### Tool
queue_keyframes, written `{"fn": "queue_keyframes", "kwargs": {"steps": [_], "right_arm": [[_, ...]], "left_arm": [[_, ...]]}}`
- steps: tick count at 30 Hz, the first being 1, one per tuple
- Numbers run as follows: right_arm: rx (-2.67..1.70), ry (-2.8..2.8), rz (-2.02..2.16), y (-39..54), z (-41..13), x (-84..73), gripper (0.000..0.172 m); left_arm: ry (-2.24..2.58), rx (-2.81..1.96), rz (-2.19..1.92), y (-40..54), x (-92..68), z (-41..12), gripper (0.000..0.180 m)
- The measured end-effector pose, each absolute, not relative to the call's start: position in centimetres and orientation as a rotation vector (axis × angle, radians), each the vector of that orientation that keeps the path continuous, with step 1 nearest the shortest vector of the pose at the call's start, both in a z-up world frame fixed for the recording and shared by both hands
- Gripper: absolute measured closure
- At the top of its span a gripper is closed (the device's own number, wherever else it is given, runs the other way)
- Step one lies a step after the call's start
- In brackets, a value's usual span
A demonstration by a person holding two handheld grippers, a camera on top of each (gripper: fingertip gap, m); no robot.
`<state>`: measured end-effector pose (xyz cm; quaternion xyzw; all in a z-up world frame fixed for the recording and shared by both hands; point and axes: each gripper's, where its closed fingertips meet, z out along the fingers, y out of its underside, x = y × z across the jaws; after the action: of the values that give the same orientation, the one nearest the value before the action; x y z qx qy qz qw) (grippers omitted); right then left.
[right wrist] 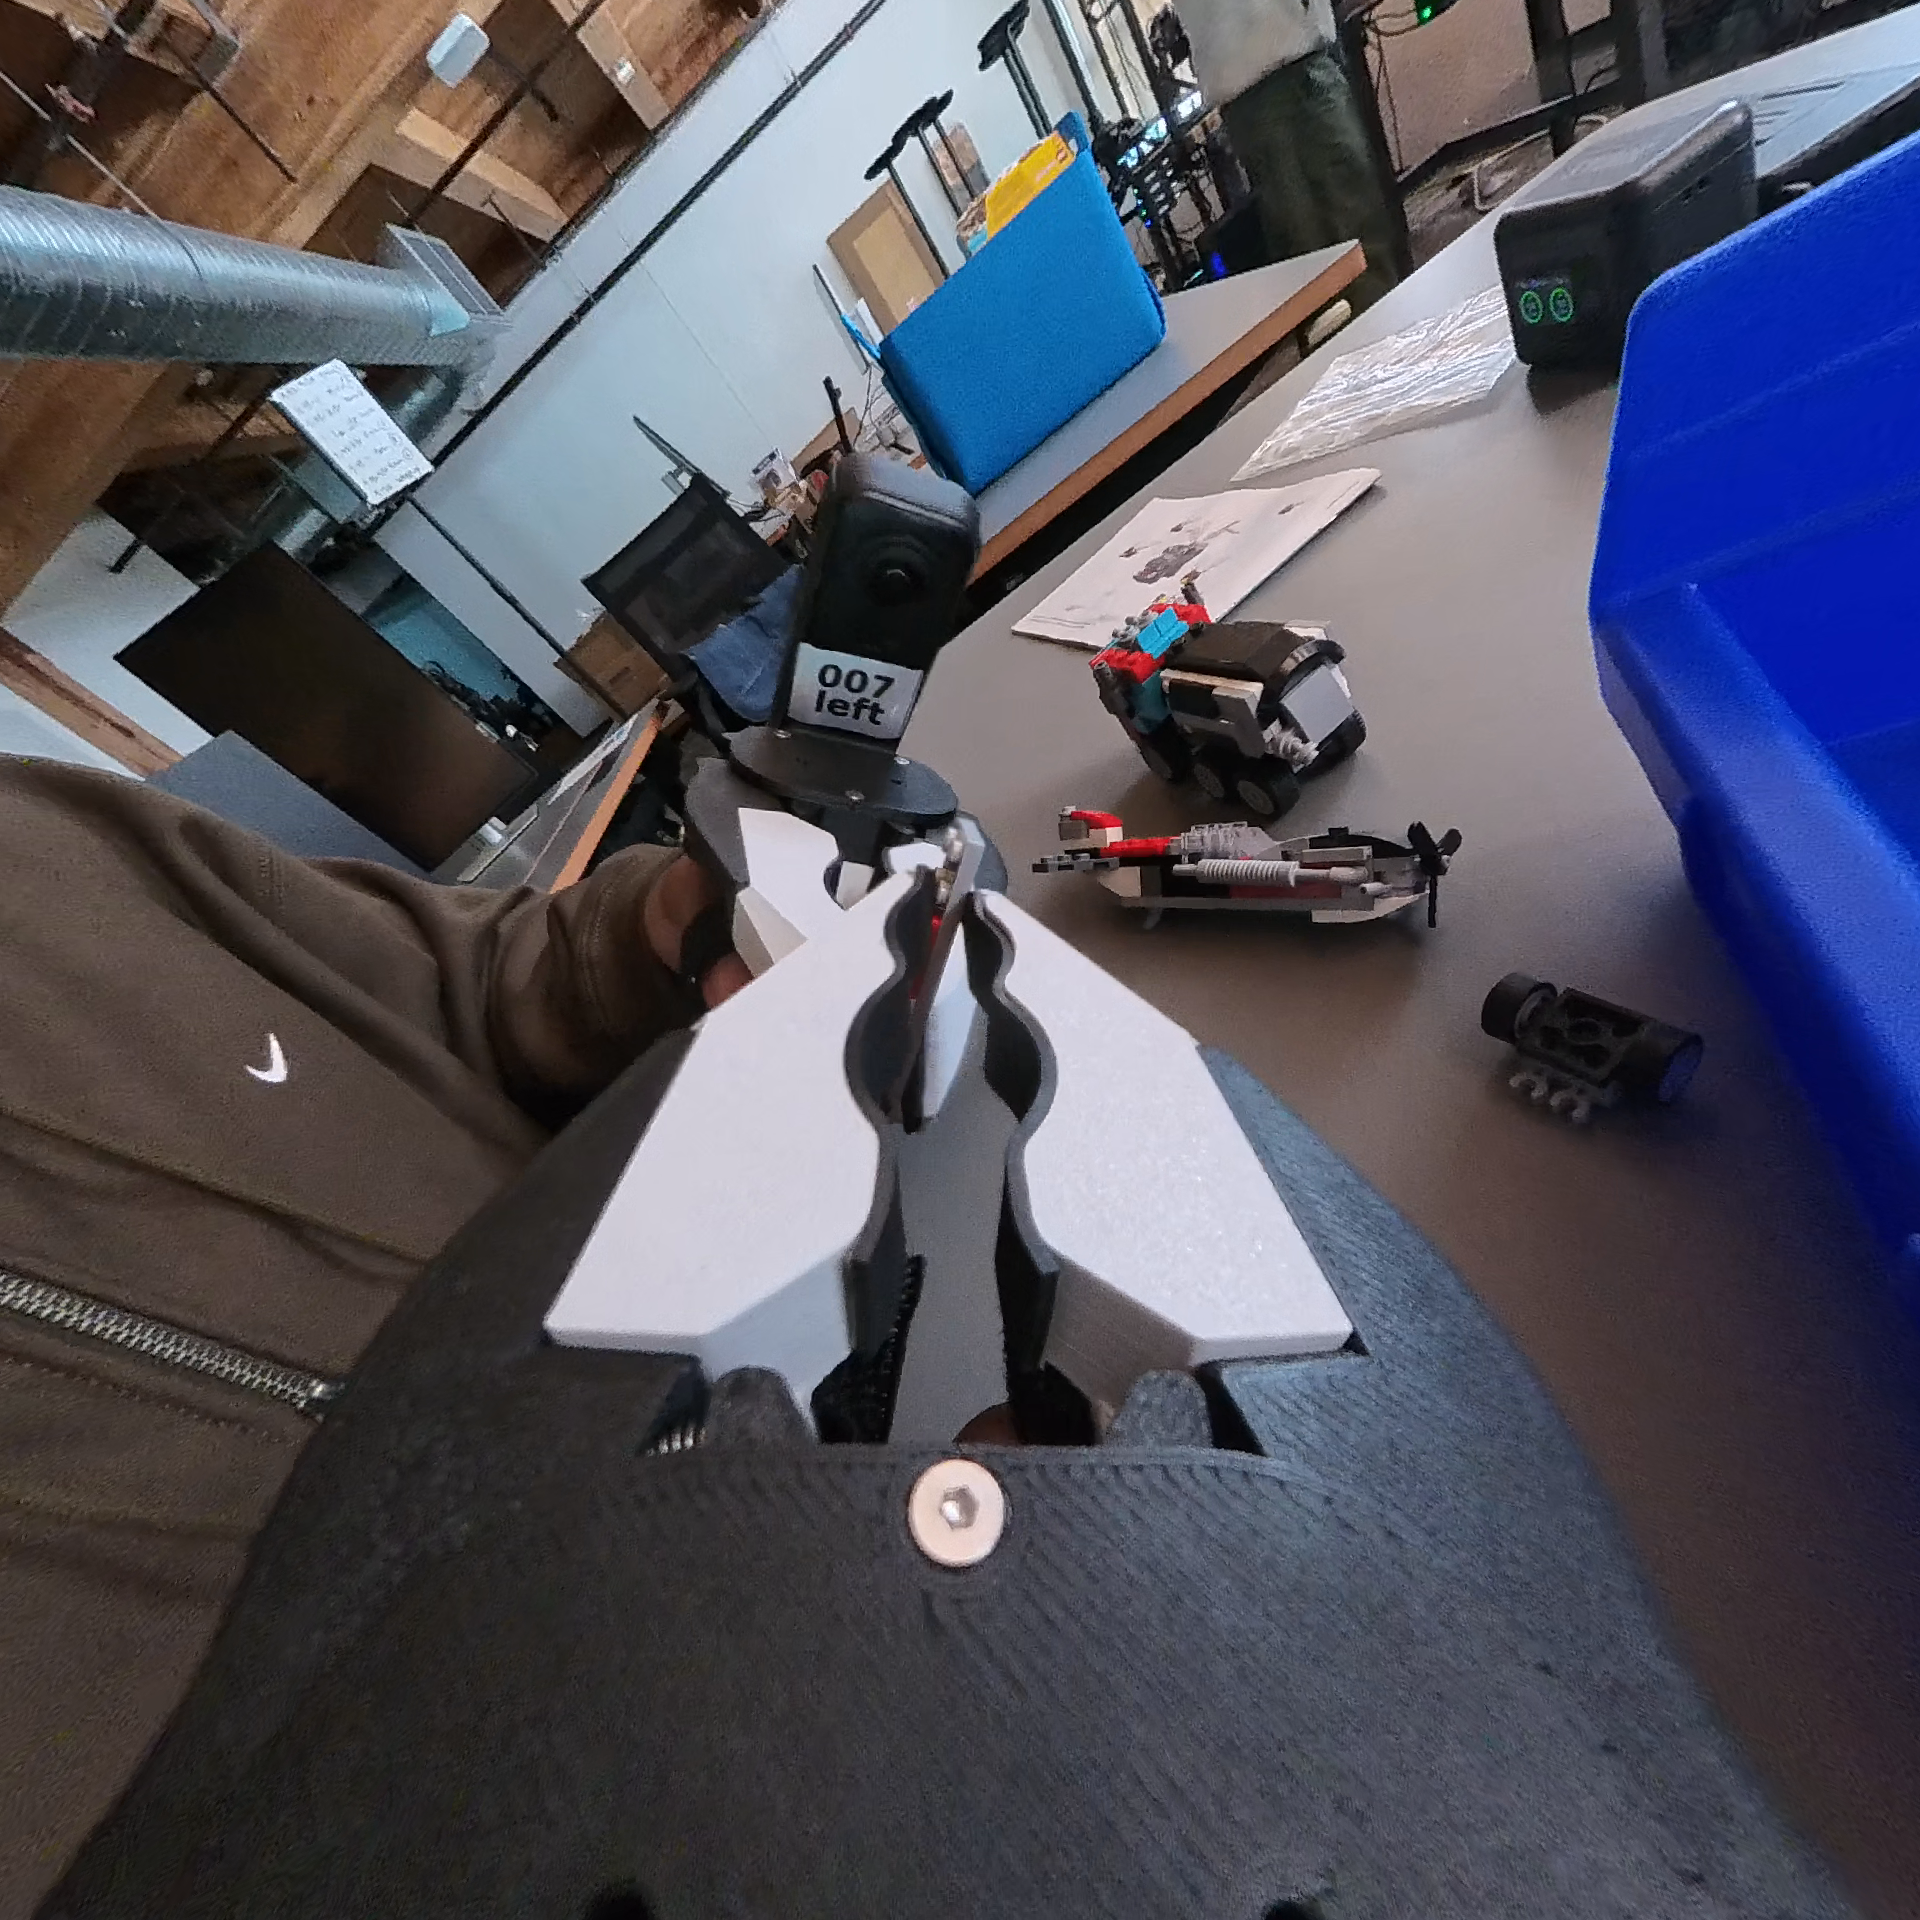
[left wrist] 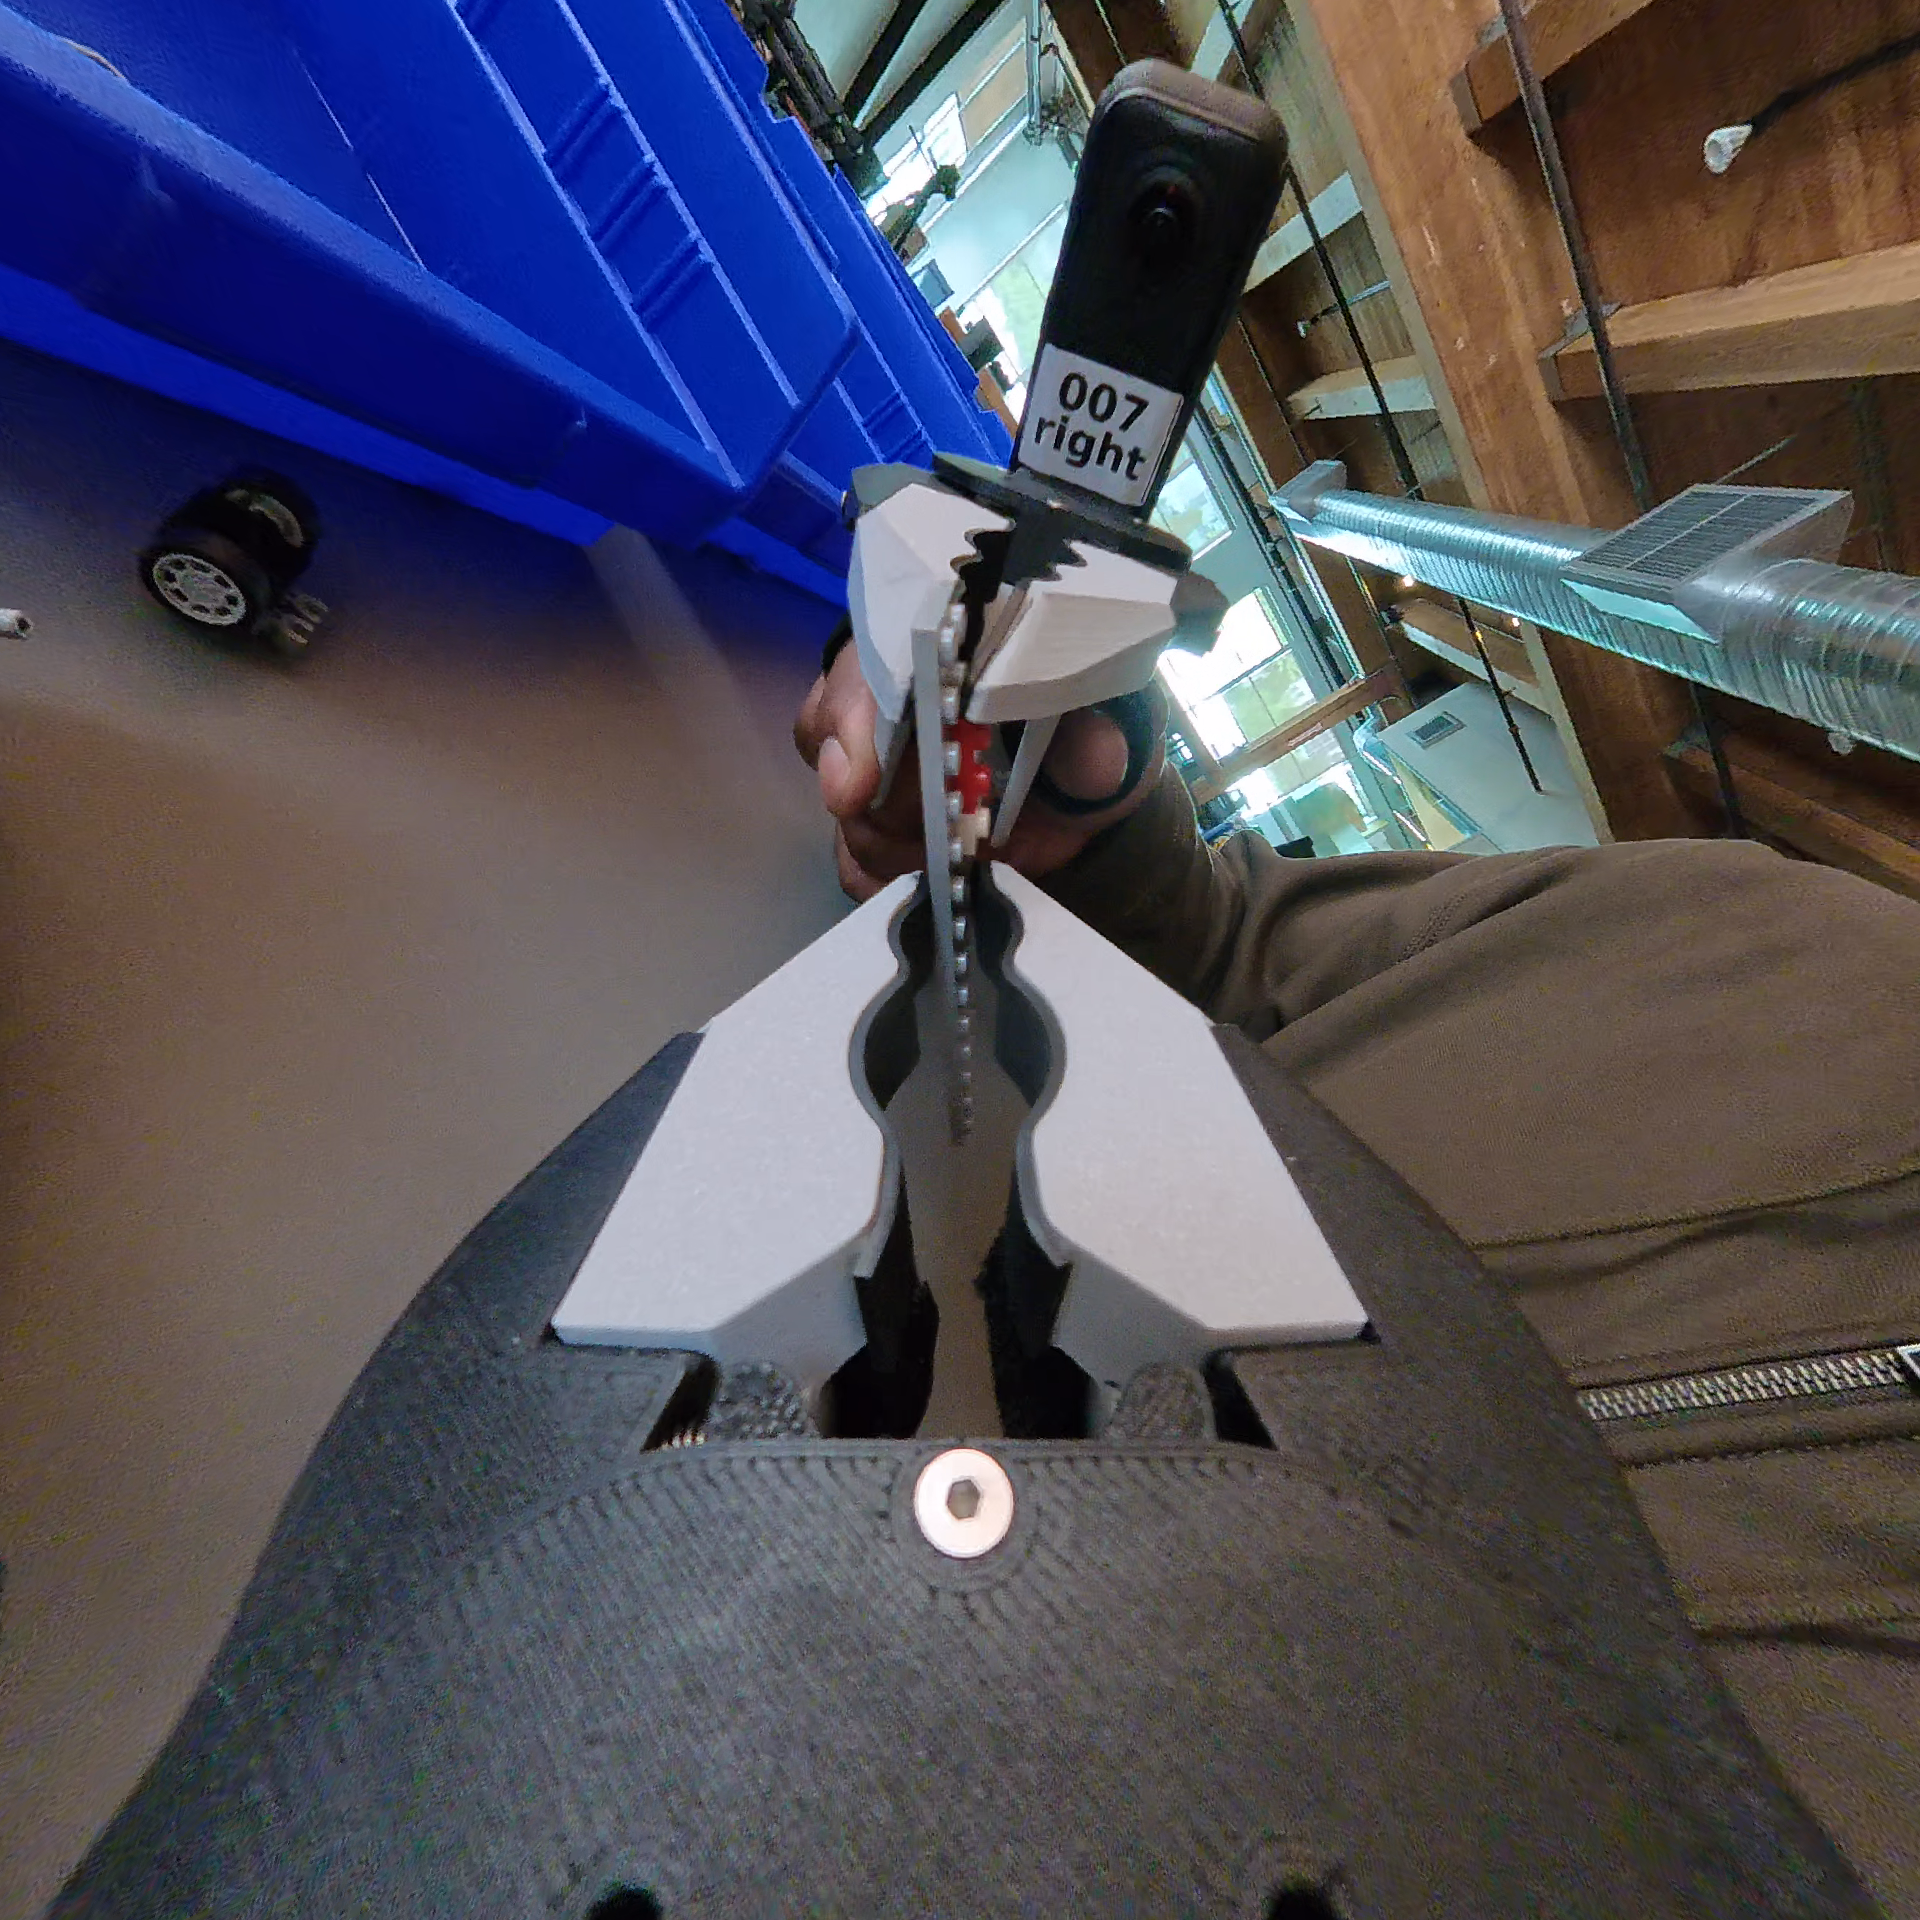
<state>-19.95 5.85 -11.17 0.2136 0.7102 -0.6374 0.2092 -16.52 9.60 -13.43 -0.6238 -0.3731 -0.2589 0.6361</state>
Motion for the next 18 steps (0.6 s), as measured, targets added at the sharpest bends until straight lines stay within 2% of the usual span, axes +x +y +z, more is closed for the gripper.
{"fn": "queue_keyframes", "kwargs": {"steps": [18], "right_arm": [[0.628, 2.009, -1.823, 6.23, -11.23, -20.97, 0.166]], "left_arm": [[-0.883, -1.383, -0.558, 9.04, -17.35, -13.22, 0.174]]}}
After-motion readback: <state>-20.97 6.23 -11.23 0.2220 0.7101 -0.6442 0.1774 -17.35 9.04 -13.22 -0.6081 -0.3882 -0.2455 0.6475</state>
